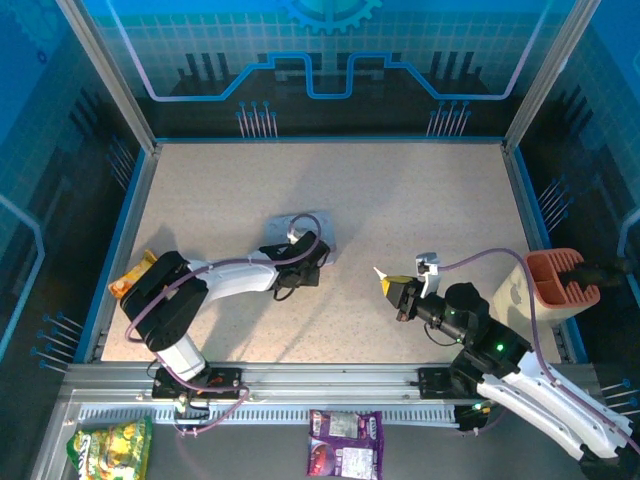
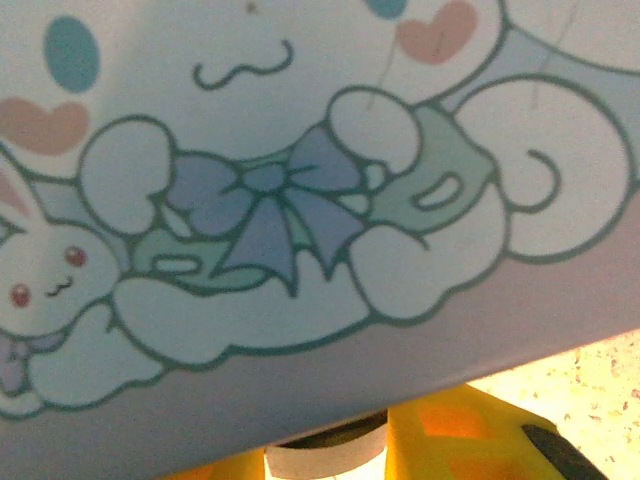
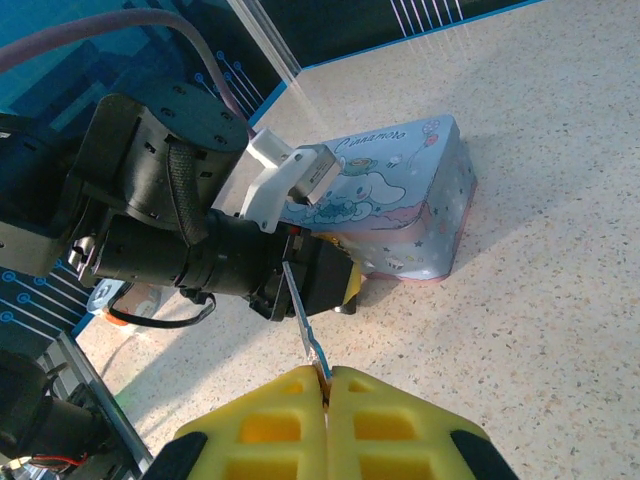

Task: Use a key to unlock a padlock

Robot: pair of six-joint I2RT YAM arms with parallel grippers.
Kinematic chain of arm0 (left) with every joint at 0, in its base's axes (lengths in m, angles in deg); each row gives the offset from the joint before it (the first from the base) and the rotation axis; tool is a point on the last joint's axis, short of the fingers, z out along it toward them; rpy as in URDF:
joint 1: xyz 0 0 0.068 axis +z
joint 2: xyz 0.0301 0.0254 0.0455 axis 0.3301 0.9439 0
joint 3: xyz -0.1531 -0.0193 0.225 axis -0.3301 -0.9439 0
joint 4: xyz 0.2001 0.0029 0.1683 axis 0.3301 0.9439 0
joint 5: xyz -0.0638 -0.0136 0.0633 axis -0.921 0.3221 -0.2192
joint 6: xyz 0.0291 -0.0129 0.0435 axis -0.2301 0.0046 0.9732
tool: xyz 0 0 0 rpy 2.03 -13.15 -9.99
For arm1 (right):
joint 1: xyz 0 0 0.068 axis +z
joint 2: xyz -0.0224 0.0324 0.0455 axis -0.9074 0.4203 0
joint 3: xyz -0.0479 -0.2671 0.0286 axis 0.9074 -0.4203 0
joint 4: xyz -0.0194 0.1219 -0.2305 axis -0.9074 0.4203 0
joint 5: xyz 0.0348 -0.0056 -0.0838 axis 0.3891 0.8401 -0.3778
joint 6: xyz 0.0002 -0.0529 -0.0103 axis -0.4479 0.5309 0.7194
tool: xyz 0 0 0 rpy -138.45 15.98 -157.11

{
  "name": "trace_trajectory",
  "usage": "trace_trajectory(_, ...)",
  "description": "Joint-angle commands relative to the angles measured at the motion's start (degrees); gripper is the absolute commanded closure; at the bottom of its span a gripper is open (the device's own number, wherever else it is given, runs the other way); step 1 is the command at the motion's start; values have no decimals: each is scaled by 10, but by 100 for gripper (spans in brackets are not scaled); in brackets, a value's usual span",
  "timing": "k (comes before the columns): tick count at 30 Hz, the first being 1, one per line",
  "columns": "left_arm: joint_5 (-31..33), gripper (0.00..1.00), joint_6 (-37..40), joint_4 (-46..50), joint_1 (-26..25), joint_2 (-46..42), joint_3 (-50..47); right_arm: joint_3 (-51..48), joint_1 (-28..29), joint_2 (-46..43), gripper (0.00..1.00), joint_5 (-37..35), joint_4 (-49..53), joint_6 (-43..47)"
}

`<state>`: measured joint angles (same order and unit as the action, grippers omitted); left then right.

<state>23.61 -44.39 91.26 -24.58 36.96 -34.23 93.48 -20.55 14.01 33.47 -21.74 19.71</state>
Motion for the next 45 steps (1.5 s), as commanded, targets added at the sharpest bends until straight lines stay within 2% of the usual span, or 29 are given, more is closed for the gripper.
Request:
trace_trajectory(1, -24, 69, -20, 14, -8, -17, -12, 4, 0, 1, 100, 9, -25, -9)
trace_trajectory(3, -30, 58, -17, 8, -10, -30, -18, 4, 0, 2, 100, 14, -27, -11)
trace_trajectory(7, -55, 48, -5, -28, -11, -75, -53, 7, 1, 11, 100, 18, -26, -15)
trace_trajectory(11, -72, 38, 9, -120, -10, -168, -140, 9, 2, 13, 100, 27, -27, -26)
trace_trajectory(15, -111, 33, 43, -246, 1, -236, -233, 0, 5, 11, 100, 28, -32, -37)
trace_trajectory(20, -156, 33, 25, -427, 47, -249, -338, -2, 10, 12, 100, 32, -39, -50)
trace_trajectory(25, -169, 35, 16, -536, 61, -195, -365, 5, 21, 11, 100, 26, -31, -54)
trace_trajectory(32, -161, 44, -1, -606, 69, -95, -350, 4, 42, 9, 100, 12, -34, -63)
trace_trajectory(38, -165, 48, -26, -658, 85, -23, -337, 9, 58, 5, 100, -5, -22, -61)
trace_trajectory(45, -183, 52, -37, -658, 86, 20, -304, 8, 66, 6, 100, -15, -20, -61)
